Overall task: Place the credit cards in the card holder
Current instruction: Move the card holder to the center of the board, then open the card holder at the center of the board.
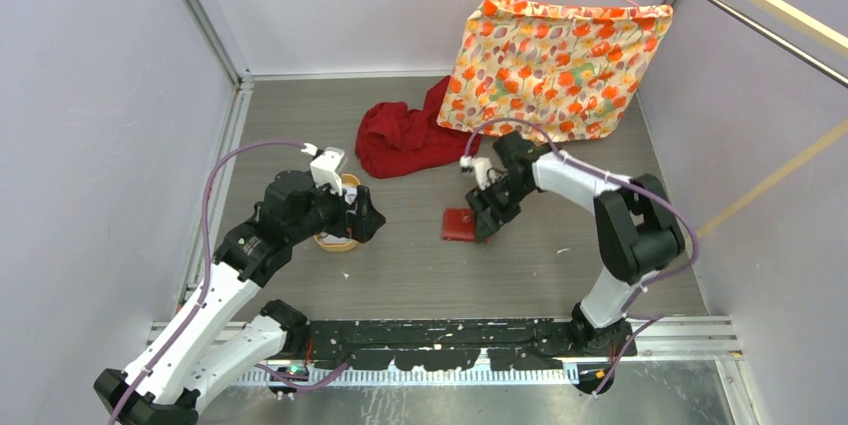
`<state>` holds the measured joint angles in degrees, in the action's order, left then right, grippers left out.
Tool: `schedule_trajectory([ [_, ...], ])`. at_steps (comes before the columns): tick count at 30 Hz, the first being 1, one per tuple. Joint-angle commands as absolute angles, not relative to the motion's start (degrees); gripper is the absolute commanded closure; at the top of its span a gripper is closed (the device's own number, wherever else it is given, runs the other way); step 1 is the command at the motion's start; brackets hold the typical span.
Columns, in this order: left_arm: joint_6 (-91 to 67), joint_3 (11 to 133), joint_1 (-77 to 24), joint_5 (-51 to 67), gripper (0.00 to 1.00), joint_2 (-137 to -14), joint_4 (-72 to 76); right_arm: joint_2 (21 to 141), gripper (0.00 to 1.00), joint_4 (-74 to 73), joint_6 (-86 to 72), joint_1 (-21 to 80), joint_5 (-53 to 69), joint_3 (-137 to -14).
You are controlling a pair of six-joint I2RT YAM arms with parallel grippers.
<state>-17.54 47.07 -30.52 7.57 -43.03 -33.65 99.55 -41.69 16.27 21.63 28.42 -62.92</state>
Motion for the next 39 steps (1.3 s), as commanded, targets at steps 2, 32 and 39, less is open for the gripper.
schedule_trajectory([
  [2, -30.14, 42.14, -30.23, 15.89, 0.05, -40.95, -25.2, 89.2, 0.3, -50.26, 26.63, 27.73, 43.87, -58.74],
  [32, -68.99, 18.37, -46.58, -4.07, 0.38, -57.89, 16.53, 97.84, 0.5, -26.82, 23.72, 41.94, 5.41, -63.53],
  [39, -69.14, 17.41, -46.58, -4.53, 0.38, -56.34, 15.69, 99.96, 0.5, -26.61, 23.76, 43.76, 4.23, -64.07],
])
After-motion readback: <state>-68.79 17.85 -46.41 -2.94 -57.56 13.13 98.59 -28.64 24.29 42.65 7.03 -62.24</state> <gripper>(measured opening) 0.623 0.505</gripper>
